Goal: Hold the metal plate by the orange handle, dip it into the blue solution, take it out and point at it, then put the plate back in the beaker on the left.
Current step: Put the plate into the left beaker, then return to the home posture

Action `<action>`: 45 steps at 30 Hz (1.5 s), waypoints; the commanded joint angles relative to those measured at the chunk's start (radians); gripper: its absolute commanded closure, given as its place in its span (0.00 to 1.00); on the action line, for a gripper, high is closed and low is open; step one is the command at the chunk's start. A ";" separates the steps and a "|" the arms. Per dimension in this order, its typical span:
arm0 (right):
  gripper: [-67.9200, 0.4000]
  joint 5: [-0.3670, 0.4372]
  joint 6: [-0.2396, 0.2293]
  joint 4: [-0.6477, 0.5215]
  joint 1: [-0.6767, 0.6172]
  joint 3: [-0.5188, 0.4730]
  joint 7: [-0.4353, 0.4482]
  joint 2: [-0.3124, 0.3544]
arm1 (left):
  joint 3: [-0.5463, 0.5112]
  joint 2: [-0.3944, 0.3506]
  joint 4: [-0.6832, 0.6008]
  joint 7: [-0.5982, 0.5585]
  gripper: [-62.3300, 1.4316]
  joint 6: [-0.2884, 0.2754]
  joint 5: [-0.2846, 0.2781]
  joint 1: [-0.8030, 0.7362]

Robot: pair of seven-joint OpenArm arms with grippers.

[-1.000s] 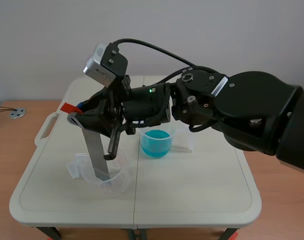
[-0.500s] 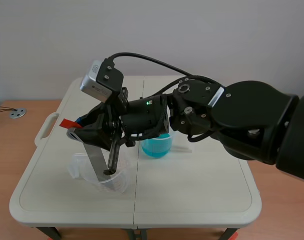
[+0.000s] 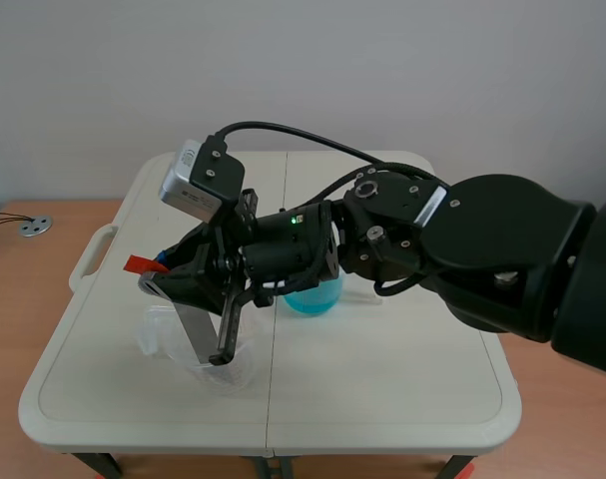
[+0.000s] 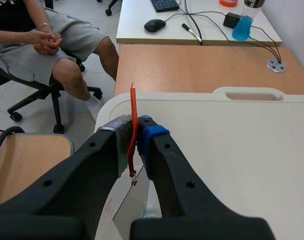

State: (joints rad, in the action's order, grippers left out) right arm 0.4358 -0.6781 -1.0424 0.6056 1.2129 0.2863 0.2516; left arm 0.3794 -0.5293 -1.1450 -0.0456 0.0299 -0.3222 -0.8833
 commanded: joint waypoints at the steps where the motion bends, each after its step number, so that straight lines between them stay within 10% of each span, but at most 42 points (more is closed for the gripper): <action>1: 0.97 0.013 -0.003 -0.009 0.023 -0.007 0.008 -0.011 | 0.002 0.000 -0.013 -0.006 0.83 -0.002 -0.003 -0.005; 16: 0.91 0.013 -0.003 -0.009 0.023 -0.011 0.008 -0.010 | 0.002 -0.001 -0.013 0.003 0.83 -0.002 -0.002 -0.005; 23: 0.39 0.023 0.005 -0.009 0.023 -0.035 0.013 -0.010 | 0.002 -0.001 -0.013 0.003 0.82 -0.002 -0.002 -0.005; 26: 0.16 0.056 0.039 -0.009 0.023 -0.039 0.042 -0.010 | 0.002 -0.001 -0.013 0.002 0.61 -0.002 0.046 -0.005; 30: 0.02 0.074 0.062 -0.009 0.023 -0.056 0.053 -0.008 | 0.002 -0.001 -0.013 0.001 0.01 0.009 0.087 -0.005; 45: 0.02 0.074 0.087 -0.013 0.023 -0.082 0.041 0.011 | 0.002 0.000 -0.013 -0.010 0.00 0.008 0.083 0.023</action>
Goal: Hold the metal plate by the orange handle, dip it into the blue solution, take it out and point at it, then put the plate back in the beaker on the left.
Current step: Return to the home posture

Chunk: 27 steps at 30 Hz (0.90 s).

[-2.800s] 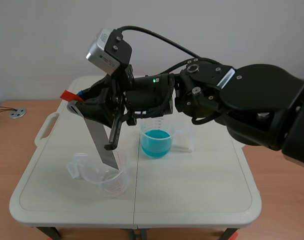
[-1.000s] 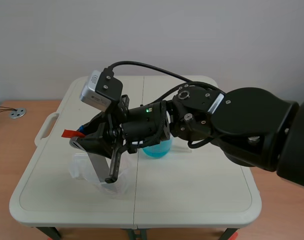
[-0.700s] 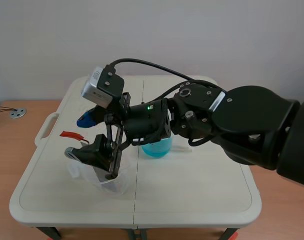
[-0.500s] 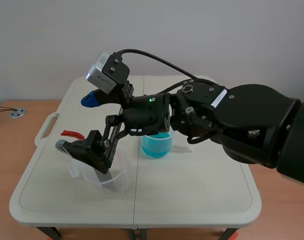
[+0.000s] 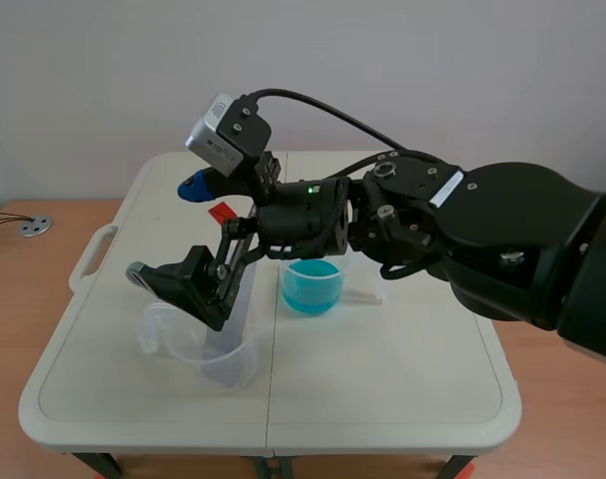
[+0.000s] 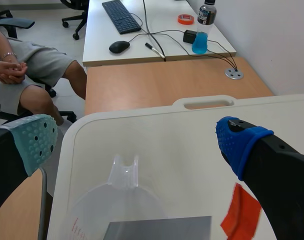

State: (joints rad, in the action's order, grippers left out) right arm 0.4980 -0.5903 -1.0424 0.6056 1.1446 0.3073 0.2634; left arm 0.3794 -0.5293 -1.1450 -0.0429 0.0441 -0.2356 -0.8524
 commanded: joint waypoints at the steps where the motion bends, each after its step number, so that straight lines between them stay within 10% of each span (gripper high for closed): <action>1: 0.02 0.011 -0.001 -0.013 0.023 -0.014 0.021 0.000 | 0.002 0.000 -0.013 -0.013 0.00 -0.005 -0.004 -0.006; 15: 0.02 0.038 -0.001 -0.164 -0.015 -0.150 0.020 0.131 | -0.059 -0.061 -0.043 -0.012 0.00 -0.009 -0.011 0.089; 27: 0.02 0.037 0.030 -0.380 -0.306 -0.410 0.013 0.320 | -0.313 -0.142 -0.224 -0.020 0.00 -0.008 -0.015 0.127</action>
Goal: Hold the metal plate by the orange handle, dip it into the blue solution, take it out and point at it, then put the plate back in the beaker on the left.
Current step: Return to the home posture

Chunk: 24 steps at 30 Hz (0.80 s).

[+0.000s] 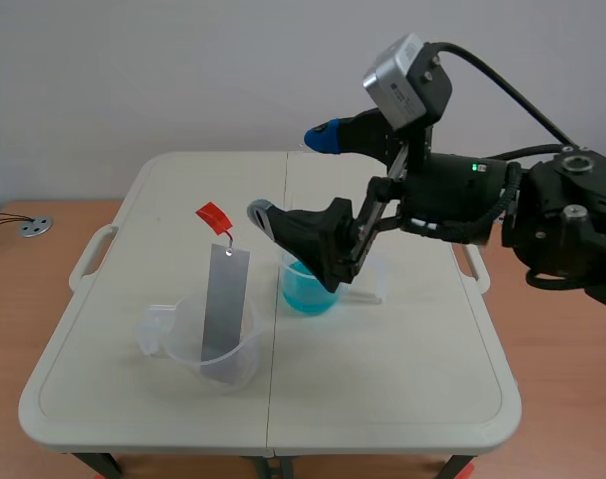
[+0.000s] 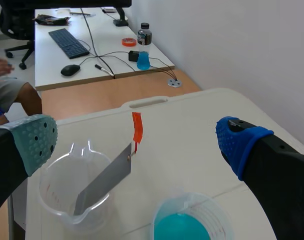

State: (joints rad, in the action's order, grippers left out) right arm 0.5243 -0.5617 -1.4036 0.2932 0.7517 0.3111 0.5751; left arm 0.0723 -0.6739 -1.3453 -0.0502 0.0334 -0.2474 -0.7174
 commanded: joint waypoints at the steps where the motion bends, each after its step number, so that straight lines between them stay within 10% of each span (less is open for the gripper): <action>1: 0.02 0.010 0.001 -0.035 -0.023 -0.043 0.007 0.019 | -0.028 0.003 -0.045 -0.016 0.00 0.002 -0.003 -0.008; 24: 0.02 -0.025 0.001 -0.289 -0.589 -0.488 -0.036 0.050 | -0.124 0.152 -0.424 -0.171 0.00 -0.034 0.009 0.036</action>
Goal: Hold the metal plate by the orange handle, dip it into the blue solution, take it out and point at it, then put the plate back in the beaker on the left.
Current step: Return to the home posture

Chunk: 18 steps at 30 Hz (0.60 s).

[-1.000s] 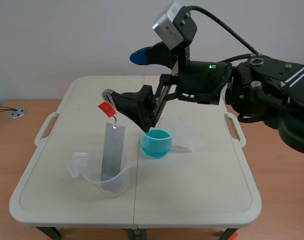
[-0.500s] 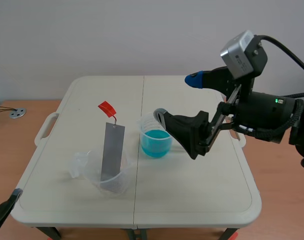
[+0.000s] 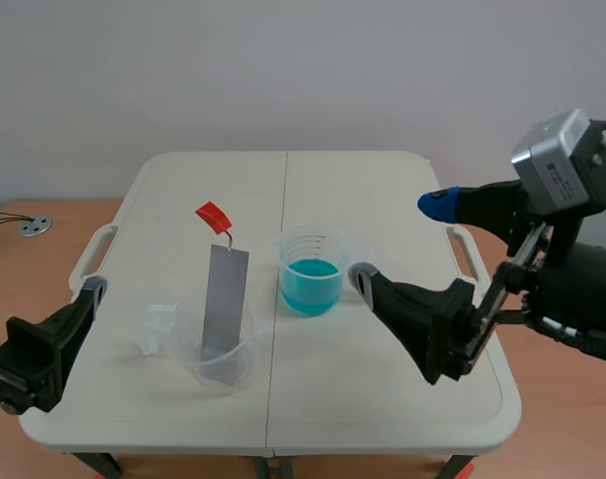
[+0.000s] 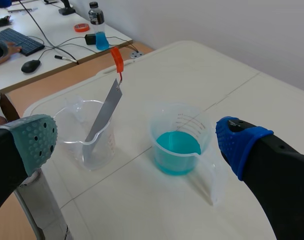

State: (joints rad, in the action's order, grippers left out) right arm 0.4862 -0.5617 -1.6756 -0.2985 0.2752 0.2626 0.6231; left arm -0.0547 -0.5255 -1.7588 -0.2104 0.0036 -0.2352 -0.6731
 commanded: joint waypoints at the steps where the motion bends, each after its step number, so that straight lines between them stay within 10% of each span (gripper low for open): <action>1: 0.02 0.012 0.001 -0.023 -0.018 -0.024 0.012 -0.001 | 0.004 0.013 -0.013 -0.011 0.00 -0.021 -0.003 -0.008; 18: 0.02 -0.030 0.001 -0.029 -0.123 -0.100 0.011 -0.053 | 0.011 0.046 -0.010 0.002 0.00 -0.051 0.016 -0.008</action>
State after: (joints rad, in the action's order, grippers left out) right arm 0.4473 -0.5613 -1.6909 -0.4328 0.1841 0.2600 0.5621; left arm -0.0444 -0.4847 -1.7584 -0.1917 -0.0498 -0.2131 -0.6731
